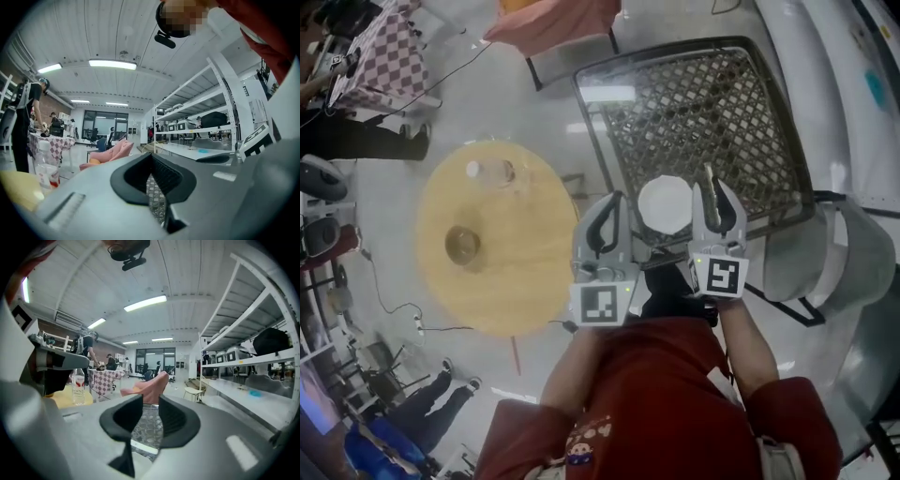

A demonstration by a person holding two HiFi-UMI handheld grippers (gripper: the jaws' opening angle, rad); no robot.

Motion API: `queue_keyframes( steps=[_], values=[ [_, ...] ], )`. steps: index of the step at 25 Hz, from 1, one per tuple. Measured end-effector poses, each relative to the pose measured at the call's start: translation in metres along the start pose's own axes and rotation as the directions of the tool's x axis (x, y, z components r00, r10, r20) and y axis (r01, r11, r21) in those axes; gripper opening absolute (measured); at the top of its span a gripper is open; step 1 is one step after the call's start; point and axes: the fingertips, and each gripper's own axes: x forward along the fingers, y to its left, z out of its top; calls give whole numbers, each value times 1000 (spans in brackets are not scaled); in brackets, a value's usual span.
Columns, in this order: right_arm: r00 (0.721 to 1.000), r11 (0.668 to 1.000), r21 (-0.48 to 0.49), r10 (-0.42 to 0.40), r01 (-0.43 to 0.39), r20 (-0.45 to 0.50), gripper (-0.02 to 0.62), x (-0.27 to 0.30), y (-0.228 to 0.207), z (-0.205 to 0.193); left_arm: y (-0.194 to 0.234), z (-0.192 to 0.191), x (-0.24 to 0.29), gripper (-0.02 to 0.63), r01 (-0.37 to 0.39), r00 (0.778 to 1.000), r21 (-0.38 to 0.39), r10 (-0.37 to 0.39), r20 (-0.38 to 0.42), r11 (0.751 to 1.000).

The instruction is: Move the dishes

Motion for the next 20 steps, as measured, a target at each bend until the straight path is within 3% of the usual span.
queue_keyframes(
  steps=[6, 10, 20],
  values=[
    [994, 996, -23, 89, -88, 61, 100, -1, 36, 27, 24, 3, -27, 8, -82, 997, 9, 82, 4, 997],
    [982, 986, -21, 166, -165, 88, 100, 6, 85, 41, 60, 10, -53, 8, -159, 987, 11, 159, 30, 987],
    [926, 934, -51, 358, -354, 124, 100, 1, 210, 78, 147, 30, -143, 8, -344, 938, 11, 343, 47, 939]
  ],
)
